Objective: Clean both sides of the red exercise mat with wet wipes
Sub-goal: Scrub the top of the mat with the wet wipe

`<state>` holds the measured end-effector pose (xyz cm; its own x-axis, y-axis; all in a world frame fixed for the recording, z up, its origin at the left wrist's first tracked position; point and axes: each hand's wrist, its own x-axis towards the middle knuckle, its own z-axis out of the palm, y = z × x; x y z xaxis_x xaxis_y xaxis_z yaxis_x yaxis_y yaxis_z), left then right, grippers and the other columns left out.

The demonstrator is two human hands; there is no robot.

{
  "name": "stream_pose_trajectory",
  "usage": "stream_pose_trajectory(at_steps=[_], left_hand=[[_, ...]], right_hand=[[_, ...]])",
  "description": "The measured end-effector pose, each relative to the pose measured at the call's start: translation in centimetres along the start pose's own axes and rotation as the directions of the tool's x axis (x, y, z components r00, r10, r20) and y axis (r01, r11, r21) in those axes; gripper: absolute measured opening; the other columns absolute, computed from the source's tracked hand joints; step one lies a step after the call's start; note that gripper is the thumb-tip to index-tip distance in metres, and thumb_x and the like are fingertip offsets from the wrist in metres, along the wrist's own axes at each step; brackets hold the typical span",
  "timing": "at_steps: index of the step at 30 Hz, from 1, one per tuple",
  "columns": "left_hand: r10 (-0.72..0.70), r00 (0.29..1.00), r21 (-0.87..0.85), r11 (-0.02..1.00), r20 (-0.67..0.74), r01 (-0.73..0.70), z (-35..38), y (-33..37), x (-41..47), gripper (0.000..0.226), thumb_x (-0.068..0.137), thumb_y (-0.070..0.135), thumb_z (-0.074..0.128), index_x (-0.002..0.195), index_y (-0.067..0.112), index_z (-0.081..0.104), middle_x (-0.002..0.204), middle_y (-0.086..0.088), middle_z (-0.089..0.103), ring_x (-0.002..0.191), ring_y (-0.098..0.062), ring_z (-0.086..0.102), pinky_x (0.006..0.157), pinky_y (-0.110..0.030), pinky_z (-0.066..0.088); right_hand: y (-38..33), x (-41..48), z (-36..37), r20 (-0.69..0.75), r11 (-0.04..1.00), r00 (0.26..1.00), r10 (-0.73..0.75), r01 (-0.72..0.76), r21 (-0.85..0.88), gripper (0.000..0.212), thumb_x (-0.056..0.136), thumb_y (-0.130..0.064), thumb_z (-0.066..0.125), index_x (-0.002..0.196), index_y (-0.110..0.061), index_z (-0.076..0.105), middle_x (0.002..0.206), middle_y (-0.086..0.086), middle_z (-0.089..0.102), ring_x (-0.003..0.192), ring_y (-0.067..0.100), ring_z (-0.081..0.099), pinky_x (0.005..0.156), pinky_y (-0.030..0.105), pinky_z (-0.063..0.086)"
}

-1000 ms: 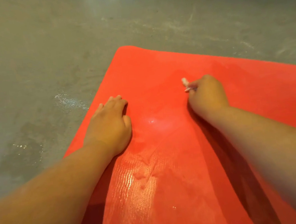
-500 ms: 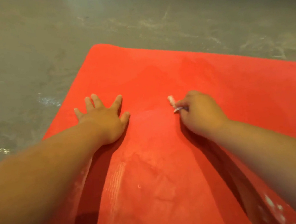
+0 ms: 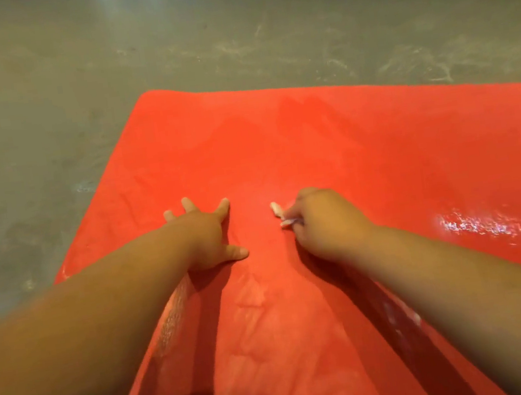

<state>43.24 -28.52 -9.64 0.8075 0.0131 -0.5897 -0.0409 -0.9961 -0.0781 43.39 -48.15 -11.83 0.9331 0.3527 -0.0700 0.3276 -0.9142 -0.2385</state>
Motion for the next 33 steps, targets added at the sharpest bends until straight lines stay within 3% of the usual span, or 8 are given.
stream_pose_trajectory(at_steps=[3, 10, 15, 18, 22, 25, 28, 33], left_hand=[[0.014, 1.0, 0.011, 1.0, 0.003, -0.014, -0.5, 0.2, -0.3, 0.105, 0.082, 0.067, 0.055, 0.152, 0.028, -0.013, 0.151, -0.038, 0.001, 0.141, -0.049, 0.012, 0.116, -0.053, 0.016], [0.034, 0.999, 0.001, 0.999, -0.012, -0.034, -0.6, -0.5, 0.3, 0.108, 0.079, 0.063, 0.063, 0.153, 0.028, -0.007, 0.146, -0.026, 0.033, 0.137, -0.043, 0.03, 0.11, -0.046, 0.032], [0.011, 1.0, -0.015, 1.0, -0.001, -0.011, -0.9, -0.5, 0.3, 0.112, 0.073, 0.065, 0.067, 0.153, 0.032, -0.005, 0.143, -0.03, 0.035, 0.131, -0.039, 0.04, 0.106, -0.038, 0.037], [-0.01, 1.0, 0.013, 1.0, 0.001, 0.01, -0.8, -0.5, 0.5, 0.113, 0.071, 0.068, 0.066, 0.152, 0.035, -0.006, 0.147, -0.035, 0.023, 0.128, -0.041, 0.044, 0.106, -0.037, 0.038], [0.01, 0.999, 0.024, 1.0, 0.035, -0.011, -1.0, -0.7, 0.3, 0.11, 0.076, 0.065, 0.065, 0.151, 0.034, -0.01, 0.152, -0.037, 0.005, 0.135, -0.041, 0.037, 0.11, -0.037, 0.033], [0.027, 0.999, 0.05, 0.998, 0.047, -0.029, -1.3, -1.0, 0.0, 0.109, 0.075, 0.067, 0.063, 0.15, 0.037, -0.011, 0.152, -0.036, -0.002, 0.135, -0.041, 0.036, 0.109, -0.034, 0.035], [0.036, 0.999, 0.177, 0.984, -0.022, -0.031, -1.1, -1.3, 0.1, 0.099, 0.075, 0.079, 0.049, 0.151, 0.041, -0.003, 0.154, -0.029, 0.017, 0.13, -0.036, 0.045, 0.1, -0.034, 0.04], [0.061, 0.851, 0.132, 0.991, -0.522, 0.01, -1.1, -3.9, 1.4, 0.049, 0.093, 0.064, 0.031, 0.127, 0.036, 0.054, 0.117, -0.004, 0.066, 0.107, -0.027, 0.063, 0.079, -0.035, 0.049]], right_hand=[[-2.1, -0.6, -0.6, 0.082, 0.998, 0.995, -0.061, 0.058, 0.039, 0.026, 0.086, -0.017, 0.054, 0.106, -0.017, 0.071, 0.102, 0.014, 0.066, 0.096, 0.032, 0.06, 0.072, 0.031, 0.043], [8.8, -0.7, -2.8, -0.152, 0.884, 0.872, 0.466, -0.465, 0.042, 0.025, 0.087, -0.014, 0.053, 0.105, -0.008, 0.071, 0.108, 0.018, 0.065, 0.098, 0.033, 0.062, 0.075, 0.033, 0.047], [0.8, -0.3, -1.6, -0.023, 0.987, 0.997, 0.078, -0.074, 0.144, 0.027, 0.092, -0.015, 0.049, 0.113, -0.009, 0.065, 0.113, 0.016, 0.059, 0.108, 0.031, 0.057, 0.083, 0.032, 0.042], [-3.6, -0.5, -1.2, 0.074, 0.99, 0.991, -0.113, 0.106, 0.093, 0.028, 0.094, -0.011, 0.043, 0.118, -0.006, 0.057, 0.117, 0.016, 0.052, 0.107, 0.032, 0.054, 0.083, 0.035, 0.042], [-2.2, -1.4, -0.7, 0.037, 0.999, 0.999, -0.037, 0.035, 0.038, 0.027, 0.094, -0.012, 0.044, 0.113, -0.008, 0.062, 0.114, 0.013, 0.052, 0.104, 0.03, 0.055, 0.081, 0.033, 0.042], [2.4, -1.0, -1.5, -0.049, 0.972, 0.971, 0.234, -0.233, 0.031, 0.025, 0.092, -0.014, 0.049, 0.108, -0.009, 0.068, 0.11, 0.013, 0.056, 0.1, 0.03, 0.058, 0.079, 0.031, 0.044], [3.9, -0.9, -1.4, -0.154, 0.933, 0.921, 0.358, -0.358, 0.027, 0.026, 0.091, -0.011, 0.047, 0.109, -0.007, 0.067, 0.109, 0.013, 0.055, 0.101, 0.031, 0.056, 0.082, 0.033, 0.043], [-4.5, -0.4, 1.2, -0.047, 0.983, 0.983, -0.179, 0.18, 0.021, 0.025, 0.092, -0.013, 0.045, 0.108, -0.01, 0.064, 0.102, 0.009, 0.051, 0.098, 0.029, 0.053, 0.074, 0.034, 0.037]])
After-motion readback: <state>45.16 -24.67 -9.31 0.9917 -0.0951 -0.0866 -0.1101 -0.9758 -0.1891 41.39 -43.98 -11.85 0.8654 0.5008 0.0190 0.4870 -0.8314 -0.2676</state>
